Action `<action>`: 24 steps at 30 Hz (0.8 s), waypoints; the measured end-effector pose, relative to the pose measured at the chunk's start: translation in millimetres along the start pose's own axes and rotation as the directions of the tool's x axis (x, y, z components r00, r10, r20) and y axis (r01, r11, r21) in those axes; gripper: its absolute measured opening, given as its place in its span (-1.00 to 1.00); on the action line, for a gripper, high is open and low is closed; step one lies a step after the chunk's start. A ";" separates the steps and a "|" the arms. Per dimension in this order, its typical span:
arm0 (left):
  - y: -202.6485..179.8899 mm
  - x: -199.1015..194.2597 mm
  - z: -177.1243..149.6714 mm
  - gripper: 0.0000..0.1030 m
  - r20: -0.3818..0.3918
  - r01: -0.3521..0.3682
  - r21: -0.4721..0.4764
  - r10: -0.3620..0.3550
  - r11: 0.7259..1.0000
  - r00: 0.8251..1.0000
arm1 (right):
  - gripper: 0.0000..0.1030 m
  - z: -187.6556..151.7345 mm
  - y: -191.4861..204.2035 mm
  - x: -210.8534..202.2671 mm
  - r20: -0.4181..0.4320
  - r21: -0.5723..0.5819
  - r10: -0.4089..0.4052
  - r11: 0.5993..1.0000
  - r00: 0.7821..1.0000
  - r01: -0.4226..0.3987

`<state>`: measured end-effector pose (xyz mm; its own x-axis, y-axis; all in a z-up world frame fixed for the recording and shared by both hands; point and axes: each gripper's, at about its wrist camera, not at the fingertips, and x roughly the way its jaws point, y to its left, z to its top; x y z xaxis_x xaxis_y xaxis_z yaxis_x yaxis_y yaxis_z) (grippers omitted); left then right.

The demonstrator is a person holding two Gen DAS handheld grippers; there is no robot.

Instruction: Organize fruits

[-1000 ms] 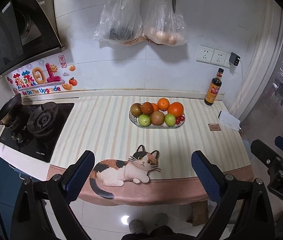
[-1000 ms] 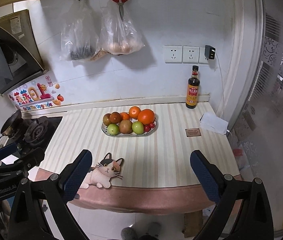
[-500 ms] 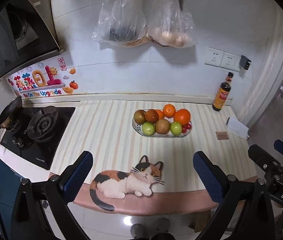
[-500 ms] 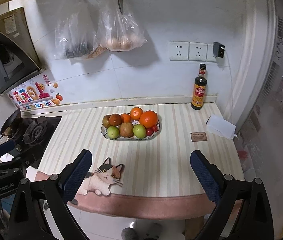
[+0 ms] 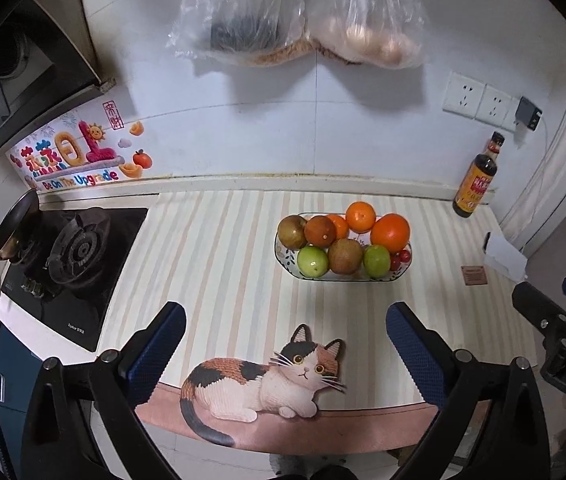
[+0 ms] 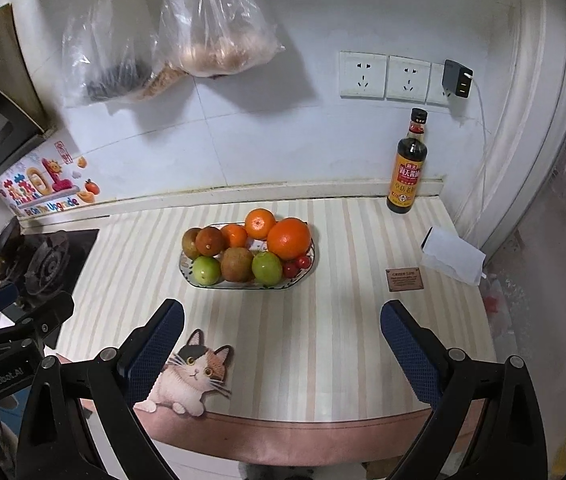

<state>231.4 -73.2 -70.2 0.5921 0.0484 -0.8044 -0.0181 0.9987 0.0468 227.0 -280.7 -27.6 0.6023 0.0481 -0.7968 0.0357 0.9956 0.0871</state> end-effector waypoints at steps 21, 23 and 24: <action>2.7 24.8 8.7 0.99 -0.043 0.021 -0.008 -0.021 1.000 0.999 | 0.96 6.5 5.3 35.4 -0.060 -0.010 0.021 1.000 0.998 -0.021; 3.5 24.6 8.7 0.99 -0.041 0.018 -0.007 -0.018 1.000 0.999 | 0.96 5.9 5.7 36.2 -0.064 -0.010 0.023 1.000 0.998 -0.024; 4.1 24.7 8.5 0.99 -0.040 0.019 -0.006 -0.019 1.000 0.999 | 0.96 5.8 5.8 36.0 -0.065 -0.009 0.024 1.000 0.998 -0.025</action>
<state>252.8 -68.0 -84.8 0.5592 0.0300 -0.8285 -0.0121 0.9995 0.0280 253.5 -273.7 -52.3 0.5501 0.0772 -0.8315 0.0134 0.9948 0.1013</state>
